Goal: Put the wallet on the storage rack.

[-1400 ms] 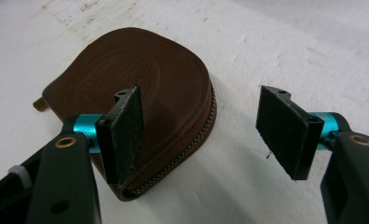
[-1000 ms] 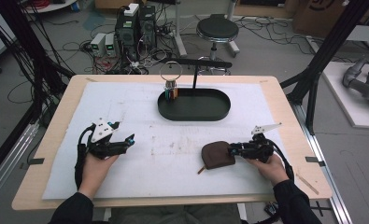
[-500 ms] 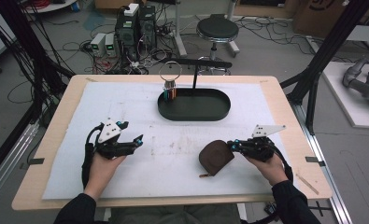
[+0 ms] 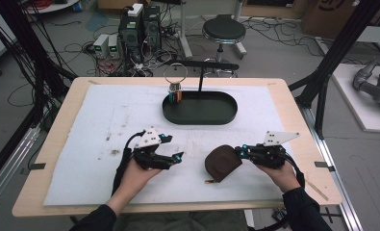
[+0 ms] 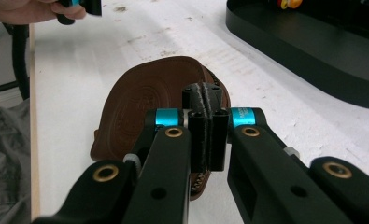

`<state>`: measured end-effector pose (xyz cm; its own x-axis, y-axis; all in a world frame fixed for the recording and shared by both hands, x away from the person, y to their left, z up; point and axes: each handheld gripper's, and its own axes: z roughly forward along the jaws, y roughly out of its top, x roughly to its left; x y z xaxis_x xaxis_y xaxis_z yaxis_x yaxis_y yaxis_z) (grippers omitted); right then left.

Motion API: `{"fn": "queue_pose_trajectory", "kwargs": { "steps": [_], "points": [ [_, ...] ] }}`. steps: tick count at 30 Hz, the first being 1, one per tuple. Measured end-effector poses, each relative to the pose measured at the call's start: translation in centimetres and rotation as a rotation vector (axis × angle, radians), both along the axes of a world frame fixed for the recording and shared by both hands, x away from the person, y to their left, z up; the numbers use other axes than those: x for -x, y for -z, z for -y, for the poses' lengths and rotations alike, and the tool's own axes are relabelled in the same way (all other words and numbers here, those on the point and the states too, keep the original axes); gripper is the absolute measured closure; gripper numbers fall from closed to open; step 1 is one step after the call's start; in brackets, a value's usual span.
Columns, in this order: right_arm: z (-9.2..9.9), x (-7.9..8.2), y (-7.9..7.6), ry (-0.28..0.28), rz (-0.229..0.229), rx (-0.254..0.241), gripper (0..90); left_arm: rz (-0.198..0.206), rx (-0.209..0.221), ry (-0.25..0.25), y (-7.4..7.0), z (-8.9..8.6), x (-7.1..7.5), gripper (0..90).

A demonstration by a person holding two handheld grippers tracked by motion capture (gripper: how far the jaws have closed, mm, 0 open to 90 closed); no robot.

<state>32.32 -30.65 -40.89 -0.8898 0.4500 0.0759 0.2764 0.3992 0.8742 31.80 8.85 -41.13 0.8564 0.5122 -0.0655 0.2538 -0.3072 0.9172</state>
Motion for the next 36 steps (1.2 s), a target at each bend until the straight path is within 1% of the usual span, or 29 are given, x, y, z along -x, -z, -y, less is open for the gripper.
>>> {"fn": "queue_pose_trajectory", "kwargs": {
  "steps": [1,2,3,4,5,6,7,10,12,14,15,17,18,21,22,24,25,26,27,29,30,31,32,33,34,36],
  "points": [
    [0.1,0.1,-0.1,-0.008,0.012,-0.001,90.0,-0.009,0.001,0.029,0.2,0.8,-0.1,26.3],
    [0.1,0.2,-0.1,-0.015,0.012,-0.003,90.0,-0.009,0.001,0.029,0.2,0.8,-0.1,26.3],
    [0.1,0.2,-0.1,-0.02,0.018,-0.002,90.0,-0.029,0.004,0.064,0.4,1.7,-0.3,26.3],
    [0.2,0.3,-0.2,-0.023,0.023,-0.001,90.0,-0.039,0.004,0.081,0.5,2.1,-0.4,26.3],
    [0.2,0.3,-0.2,-0.027,0.019,-0.004,90.0,-0.039,0.004,0.081,0.5,2.1,-0.4,26.2],
    [0.2,0.3,-0.2,-0.027,0.019,-0.004,90.0,-0.047,0.005,0.095,0.6,2.5,-0.5,26.2],
    [0.3,0.4,-0.3,-0.036,0.028,-0.003,90.0,-0.057,0.006,0.11,0.7,3.0,-0.7,26.1],
    [0.3,0.5,-0.4,-0.045,0.033,0.003,90.0,-0.079,-0.011,0.151,1.1,4.4,-1.0,26.0],
    [0.4,0.6,-0.4,-0.055,0.037,0.004,90.0,-0.099,-0.006,0.171,1.5,5.4,-1.3,25.9],
    [0.5,0.8,-0.5,-0.073,0.044,-0.004,90.0,-0.131,-0.011,0.198,2.1,6.7,-1.8,26.0],
    [0.5,0.8,-0.5,-0.073,0.044,-0.004,90.0,-0.131,-0.011,0.198,2.1,6.7,-1.8,26.0],
    [0.6,0.9,-0.5,-0.082,0.047,-0.005,90.0,-0.155,-0.013,0.222,2.4,7.5,-2.1,26.0],
    [0.7,0.9,-0.6,-0.085,0.048,-0.004,90.0,-0.171,-0.01,0.239,2.6,7.8,-2.3,26.0],
    [0.8,1.0,-0.6,-0.094,0.052,-0.004,90.0,-0.238,-0.002,0.287,3.1,8.8,-2.6,26.0],
    [0.9,1.1,-0.6,-0.099,0.051,-0.005,90.0,-0.27,-0.017,0.312,3.4,9.3,-2.6,26.5],
    [1.0,1.1,-0.6,-0.104,0.053,-0.005,90.0,-0.277,-0.023,0.32,3.5,9.4,-2.5,28.2],
    [1.0,1.1,-0.6,-0.108,0.053,-0.005,90.0,-0.285,-0.025,0.339,3.6,9.5,-2.5,30.7],
    [1.0,1.1,-0.6,-0.112,0.056,-0.007,90.0,-0.291,-0.022,0.374,3.6,9.7,-2.3,40.0],
    [1.0,1.1,-0.6,-0.112,0.056,-0.007,90.0,-0.291,-0.022,0.374,3.6,9.7,-2.3,43.8],
    [1.1,1.0,-0.6,-0.115,0.056,-0.006,89.9,-0.28,-0.021,0.385,3.4,9.6,-2.2,45.6],
    [1.2,1.0,-0.6,-0.118,0.051,-0.005,89.6,-0.284,-0.014,0.39,3.3,9.4,-2.3,51.0],
    [1.2,1.0,-0.6,-0.118,0.051,-0.005,89.6,-0.29,-0.004,0.398,3.3,9.3,-2.3,51.0],
    [1.2,1.0,-0.6,-0.117,0.053,-0.004,89.6,-0.289,0.0,0.404,3.2,9.2,-2.3,53.8],
    [1.3,1.0,-0.5,-0.119,0.051,0.0,89.1,-0.27,0.0,0.413,3.0,9.1,-2.2,58.2],
    [1.3,1.0,-0.5,-0.119,0.052,0.0,88.9,-0.27,0.0,0.413,3.0,9.1,-2.2,60.0],
    [1.4,0.9,-0.5,-0.121,0.05,-0.002,88.7,-0.236,-0.005,0.414,2.7,9.1,-2.0,61.2]
  ]
}}
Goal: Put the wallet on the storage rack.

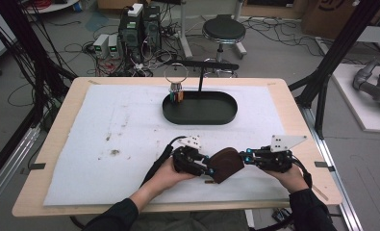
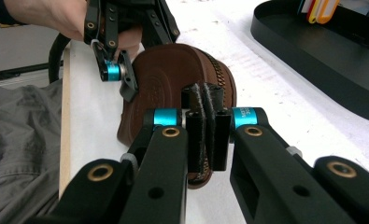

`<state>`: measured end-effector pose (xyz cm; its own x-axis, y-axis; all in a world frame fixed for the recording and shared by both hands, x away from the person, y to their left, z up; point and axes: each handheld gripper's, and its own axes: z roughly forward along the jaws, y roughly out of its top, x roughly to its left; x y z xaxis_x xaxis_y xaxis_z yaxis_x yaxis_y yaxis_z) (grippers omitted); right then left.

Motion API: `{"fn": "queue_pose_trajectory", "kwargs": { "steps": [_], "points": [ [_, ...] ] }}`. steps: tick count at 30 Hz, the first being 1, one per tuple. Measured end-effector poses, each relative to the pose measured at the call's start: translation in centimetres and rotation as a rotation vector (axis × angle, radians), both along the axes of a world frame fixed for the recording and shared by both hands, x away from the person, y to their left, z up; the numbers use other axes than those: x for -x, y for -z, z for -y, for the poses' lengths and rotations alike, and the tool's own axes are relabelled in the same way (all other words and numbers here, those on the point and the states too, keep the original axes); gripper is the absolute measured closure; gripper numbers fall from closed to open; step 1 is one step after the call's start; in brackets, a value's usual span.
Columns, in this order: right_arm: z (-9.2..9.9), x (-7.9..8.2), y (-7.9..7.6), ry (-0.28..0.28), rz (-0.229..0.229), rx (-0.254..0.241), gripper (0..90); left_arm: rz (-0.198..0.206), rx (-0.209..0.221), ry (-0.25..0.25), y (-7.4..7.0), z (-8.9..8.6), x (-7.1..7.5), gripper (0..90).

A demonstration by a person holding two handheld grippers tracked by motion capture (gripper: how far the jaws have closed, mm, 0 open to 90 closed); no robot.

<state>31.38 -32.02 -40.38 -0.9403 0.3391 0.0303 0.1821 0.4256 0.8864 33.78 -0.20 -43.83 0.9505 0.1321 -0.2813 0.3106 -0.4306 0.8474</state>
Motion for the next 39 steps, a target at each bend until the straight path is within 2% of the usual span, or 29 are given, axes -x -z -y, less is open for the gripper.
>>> {"fn": "queue_pose_trajectory", "kwargs": {
  "steps": [3,4,5,6,7,9,14,17,19,23,25,26,31,33,35,38,39],
  "points": [
    [0.1,0.0,0.0,-0.011,-0.01,-0.001,83.3,0.05,-0.004,-0.007,-0.6,-0.4,0.2,64.1],
    [0.0,0.0,0.1,-0.017,-0.011,0.002,79.1,0.063,-0.001,-0.012,-0.8,-0.5,0.3,65.0],
    [-0.2,-0.1,0.1,-0.021,-0.014,0.005,74.0,0.079,-0.012,-0.009,-1.0,-0.7,0.3,65.6],
    [-0.3,-0.1,0.1,-0.027,-0.019,0.001,65.0,0.097,-0.024,-0.009,-1.3,-0.8,0.4,65.8],
    [-0.3,-0.1,0.1,-0.027,-0.019,0.001,65.0,0.123,-0.036,-0.004,-1.6,-1.0,0.5,65.8],
    [-0.4,-0.3,0.0,-0.002,-0.034,-0.023,49.2,0.158,-0.041,0.002,-2.2,-1.3,0.8,65.9],
    [-0.8,-0.4,0.0,-0.012,-0.064,-0.047,36.5,0.24,-0.092,0.029,-3.7,-1.8,1.4,65.9],
    [-1.9,-0.3,-0.1,-0.047,-0.08,-0.058,32.7,0.259,-0.105,0.051,-4.2,-2.1,1.6,66.0],
    [-2.3,-0.3,-0.1,-0.051,-0.081,-0.056,32.7,0.265,-0.109,0.062,-4.4,-2.2,1.7,65.9],
    [-3.6,-0.1,-0.2,-0.102,-0.088,-0.049,34.9,0.277,-0.124,0.092,-4.5,-2.2,1.9,65.9],
    [-4.1,0.0,-0.2,-0.12,-0.086,-0.042,36.0,0.293,-0.153,0.107,-4.6,-2.1,2.0,65.9],
    [-4.4,0.1,-0.2,-0.13,-0.096,-0.04,37.1,0.293,-0.153,0.107,-4.6,-2.1,2.0,65.9],
    [-5.2,0.2,-0.1,-0.157,-0.086,-0.01,42.1,0.293,-0.16,0.115,-4.7,-2.0,2.1,65.9],
    [-5.3,0.2,0.0,-0.162,-0.083,0.001,46.6,0.293,-0.164,0.118,-4.7,-2.1,2.0,65.9],
    [-5.1,0.1,0.0,-0.161,-0.073,-0.002,57.1,0.295,-0.16,0.125,-4.7,-2.1,2.0,65.7],
    [-5.0,0.1,-0.1,-0.174,-0.072,-0.008,62.0,0.28,-0.154,0.114,-4.7,-2.2,1.9,64.5],
    [-5.1,0.2,-0.1,-0.187,-0.071,-0.006,65.2,0.269,-0.15,0.104,-4.8,-2.2,1.9,60.8]
  ]
}}
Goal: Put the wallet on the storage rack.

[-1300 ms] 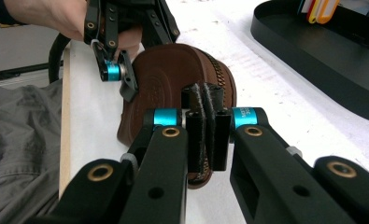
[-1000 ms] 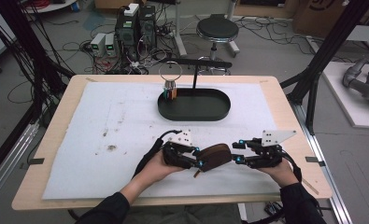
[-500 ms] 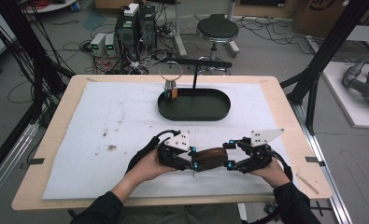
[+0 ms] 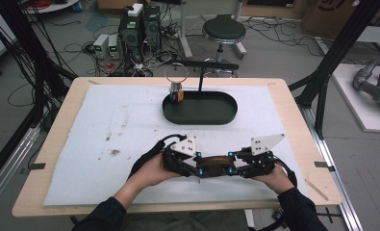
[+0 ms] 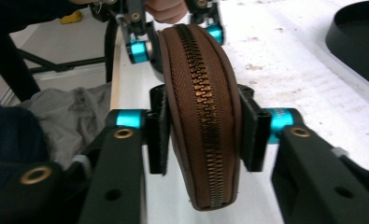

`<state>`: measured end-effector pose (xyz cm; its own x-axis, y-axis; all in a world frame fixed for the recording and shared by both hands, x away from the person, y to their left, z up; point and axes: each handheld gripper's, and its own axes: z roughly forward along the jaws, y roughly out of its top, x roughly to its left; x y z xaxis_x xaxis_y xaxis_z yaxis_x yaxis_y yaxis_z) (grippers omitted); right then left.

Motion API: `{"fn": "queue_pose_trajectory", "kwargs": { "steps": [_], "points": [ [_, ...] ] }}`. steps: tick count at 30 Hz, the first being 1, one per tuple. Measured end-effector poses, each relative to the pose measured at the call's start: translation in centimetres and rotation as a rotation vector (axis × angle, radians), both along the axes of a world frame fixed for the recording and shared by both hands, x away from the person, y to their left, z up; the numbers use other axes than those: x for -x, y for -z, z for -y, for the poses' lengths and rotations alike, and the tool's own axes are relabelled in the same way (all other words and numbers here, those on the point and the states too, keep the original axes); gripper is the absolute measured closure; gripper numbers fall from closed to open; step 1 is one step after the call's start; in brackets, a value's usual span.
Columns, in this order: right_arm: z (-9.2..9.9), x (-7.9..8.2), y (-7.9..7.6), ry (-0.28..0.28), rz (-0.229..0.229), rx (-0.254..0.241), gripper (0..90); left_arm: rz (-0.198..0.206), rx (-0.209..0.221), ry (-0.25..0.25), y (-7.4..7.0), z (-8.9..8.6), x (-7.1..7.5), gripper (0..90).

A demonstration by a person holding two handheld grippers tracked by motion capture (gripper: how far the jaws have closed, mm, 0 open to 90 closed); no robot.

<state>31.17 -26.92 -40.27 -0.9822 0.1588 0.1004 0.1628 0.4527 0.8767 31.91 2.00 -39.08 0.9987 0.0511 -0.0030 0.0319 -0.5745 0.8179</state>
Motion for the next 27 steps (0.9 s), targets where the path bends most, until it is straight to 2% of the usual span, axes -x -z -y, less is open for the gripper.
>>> {"fn": "queue_pose_trajectory", "kwargs": {
  "steps": [2,3,5,6,8,10,11,12,13,15,19,22,27],
  "points": [
    [-0.1,0.1,0.0,-0.005,0.01,-0.001,65.8,-0.01,0.016,-0.006,-0.1,-0.2,-0.2,58.9],
    [-0.1,0.2,0.0,-0.008,0.014,0.005,66.3,-0.013,0.029,-0.016,-0.2,-0.4,-0.2,50.7],
    [-0.1,0.2,0.0,-0.006,0.015,0.006,66.5,-0.011,0.056,-0.04,-0.5,-0.8,-0.2,47.5],
    [0.0,0.1,0.0,0.001,0.021,0.0,66.7,-0.005,0.061,-0.046,-0.6,-1.0,-0.3,43.2],
    [0.1,0.0,-0.2,0.016,0.025,-0.009,66.9,0.014,0.09,-0.088,-1.0,-2.1,-0.2,40.6],
    [0.2,0.0,-0.2,0.027,0.024,-0.013,66.9,0.023,0.1,-0.105,-1.2,-2.5,-0.2,39.6],
    [0.4,-0.1,-0.4,0.043,0.038,-0.022,67.0,0.033,0.115,-0.123,-1.4,-3.0,-0.1,36.6],
    [0.4,-0.1,-0.4,0.043,0.038,-0.022,67.0,0.045,0.127,-0.142,-1.6,-3.6,0.0,36.6],
    [0.5,-0.3,-0.7,0.065,0.042,-0.033,67.0,0.057,0.152,-0.182,-1.9,-4.9,0.3,34.8],
    [0.6,-0.4,-0.8,0.076,0.042,-0.039,67.0,0.072,0.158,-0.199,-2.0,-5.6,0.4,33.1],
    [0.4,-0.8,-1.6,0.118,0.068,-0.06,67.0,0.103,0.2,-0.294,-2.1,-8.5,1.2,31.0],
    [0.1,-1.2,-2.1,0.143,0.078,-0.069,67.0,0.106,0.245,-0.37,-1.8,-10.5,1.8,29.5],
    [-0.8,-2.4,-2.6,0.208,0.094,-0.067,67.1,0.139,0.271,-0.465,-1.0,-13.6,2.7,24.3]
  ]
}}
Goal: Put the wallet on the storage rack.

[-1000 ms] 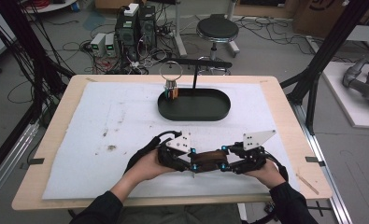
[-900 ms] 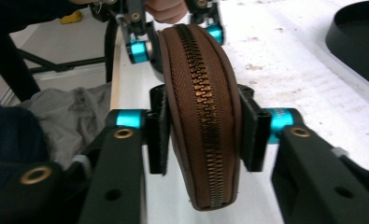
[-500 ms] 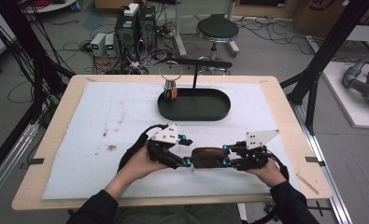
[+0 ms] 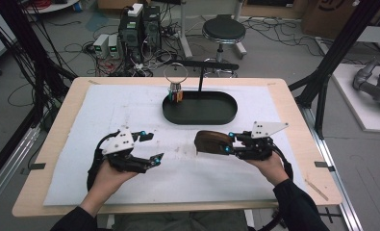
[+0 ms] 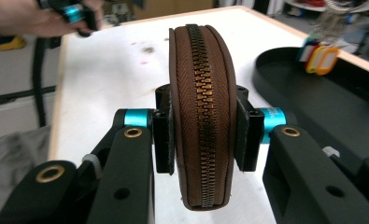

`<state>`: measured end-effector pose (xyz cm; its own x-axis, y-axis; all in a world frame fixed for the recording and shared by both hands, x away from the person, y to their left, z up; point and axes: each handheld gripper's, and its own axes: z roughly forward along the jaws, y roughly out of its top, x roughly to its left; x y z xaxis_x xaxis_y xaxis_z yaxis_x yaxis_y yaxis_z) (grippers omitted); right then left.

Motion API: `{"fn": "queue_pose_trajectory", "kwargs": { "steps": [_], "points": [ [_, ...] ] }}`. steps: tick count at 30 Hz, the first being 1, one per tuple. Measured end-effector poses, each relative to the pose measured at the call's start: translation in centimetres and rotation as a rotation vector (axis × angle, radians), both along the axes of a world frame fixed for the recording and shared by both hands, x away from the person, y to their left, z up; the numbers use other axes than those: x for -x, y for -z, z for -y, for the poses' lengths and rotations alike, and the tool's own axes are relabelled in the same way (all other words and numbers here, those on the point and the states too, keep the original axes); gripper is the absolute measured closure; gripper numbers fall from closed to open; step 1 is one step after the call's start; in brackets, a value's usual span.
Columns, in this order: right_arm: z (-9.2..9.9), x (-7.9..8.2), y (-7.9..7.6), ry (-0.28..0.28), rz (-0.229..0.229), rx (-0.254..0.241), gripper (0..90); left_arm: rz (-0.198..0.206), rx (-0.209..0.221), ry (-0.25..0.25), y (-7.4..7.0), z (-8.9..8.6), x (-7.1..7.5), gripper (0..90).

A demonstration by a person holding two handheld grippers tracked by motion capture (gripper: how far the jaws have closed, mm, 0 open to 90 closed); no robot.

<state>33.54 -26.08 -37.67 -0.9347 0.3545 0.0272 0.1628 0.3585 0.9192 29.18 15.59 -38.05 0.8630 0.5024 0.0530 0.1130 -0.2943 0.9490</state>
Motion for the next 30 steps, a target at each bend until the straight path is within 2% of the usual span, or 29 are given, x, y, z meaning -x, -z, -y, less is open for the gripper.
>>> {"fn": "queue_pose_trajectory", "kwargs": {
  "steps": [2,3,5,13,20,23,30],
  "points": [
    [-0.1,-0.3,-0.1,0.008,0.006,-0.007,67.1,0.01,0.017,-0.038,0.4,-0.9,0.3,24.3],
    [-0.5,-0.9,-0.3,0.032,0.01,-0.014,67.0,0.01,0.022,-0.053,0.5,-1.3,0.4,24.0],
    [-0.7,-1.2,-0.4,0.042,0.014,-0.019,67.1,0.014,0.021,-0.079,0.9,-2.0,0.6,24.0],
    [-3.3,-4.3,-1.3,0.142,0.018,-0.018,67.3,0.001,0.035,-0.125,1.7,-3.3,0.6,23.7],
    [-5.1,-6.2,-1.5,0.196,0.015,-0.014,67.5,0.013,0.054,-0.12,1.6,-3.2,0.9,23.7],
    [-5.9,-7.0,-1.5,0.223,0.017,-0.02,67.5,0.011,0.045,-0.104,1.6,-2.9,1.0,23.7],
    [-7.2,-9.0,-0.4,0.262,0.021,-0.036,67.6,0.006,0.042,-0.099,1.8,-3.0,0.9,23.7]
  ]
}}
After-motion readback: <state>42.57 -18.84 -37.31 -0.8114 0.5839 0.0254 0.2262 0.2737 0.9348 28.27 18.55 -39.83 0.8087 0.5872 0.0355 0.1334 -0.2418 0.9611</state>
